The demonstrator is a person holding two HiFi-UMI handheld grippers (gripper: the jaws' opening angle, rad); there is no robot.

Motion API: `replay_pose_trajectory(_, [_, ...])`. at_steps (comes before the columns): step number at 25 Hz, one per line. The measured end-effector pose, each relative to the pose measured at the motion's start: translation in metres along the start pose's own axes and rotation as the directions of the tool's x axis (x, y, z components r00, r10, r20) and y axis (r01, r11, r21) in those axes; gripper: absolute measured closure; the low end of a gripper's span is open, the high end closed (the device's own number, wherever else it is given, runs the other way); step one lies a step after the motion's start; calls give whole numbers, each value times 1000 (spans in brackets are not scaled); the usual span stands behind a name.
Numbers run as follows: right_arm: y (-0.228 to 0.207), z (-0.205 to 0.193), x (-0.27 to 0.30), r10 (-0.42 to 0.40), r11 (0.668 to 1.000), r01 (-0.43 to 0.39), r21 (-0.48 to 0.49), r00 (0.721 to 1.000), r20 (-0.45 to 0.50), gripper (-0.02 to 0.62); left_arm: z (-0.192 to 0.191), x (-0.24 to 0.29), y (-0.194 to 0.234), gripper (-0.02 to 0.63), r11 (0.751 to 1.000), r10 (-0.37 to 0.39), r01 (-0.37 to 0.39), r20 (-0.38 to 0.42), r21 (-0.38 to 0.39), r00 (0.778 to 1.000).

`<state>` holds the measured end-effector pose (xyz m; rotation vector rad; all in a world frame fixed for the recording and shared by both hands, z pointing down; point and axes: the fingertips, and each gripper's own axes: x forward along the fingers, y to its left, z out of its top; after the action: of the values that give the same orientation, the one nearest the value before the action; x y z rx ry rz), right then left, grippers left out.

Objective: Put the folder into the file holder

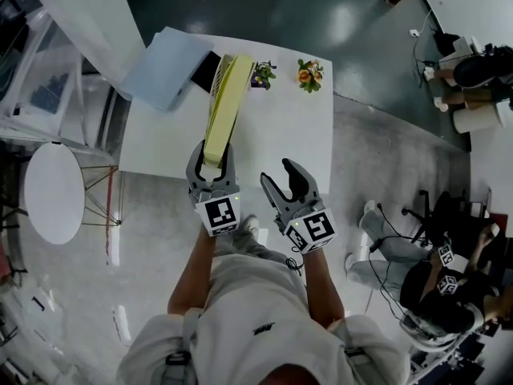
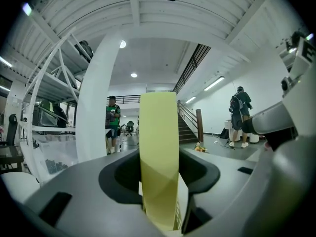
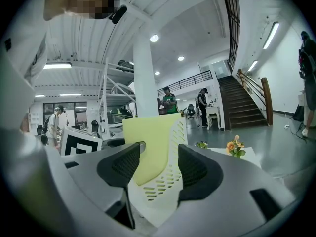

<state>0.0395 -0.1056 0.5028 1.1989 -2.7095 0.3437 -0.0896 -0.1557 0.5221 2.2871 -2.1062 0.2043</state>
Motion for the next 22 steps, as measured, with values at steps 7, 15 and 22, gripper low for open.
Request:
replay_pose_trajectory(7, [4,-1,-2,-14,1000,14,9,1000,-4,348,-4,-5,-4,376,999,-40,41,-18,34,999])
replay_pose_trajectory(15, [8,-4,-3,-43,999,43,11,999,-7,348,-6,-24,4,347,995,-91,93,-58,30,994])
replay_pose_trajectory(22, [12,-7,1,-64,998,64,3,998,-8,348,-10,-47,5,341,981,-186,191,-106,37,977])
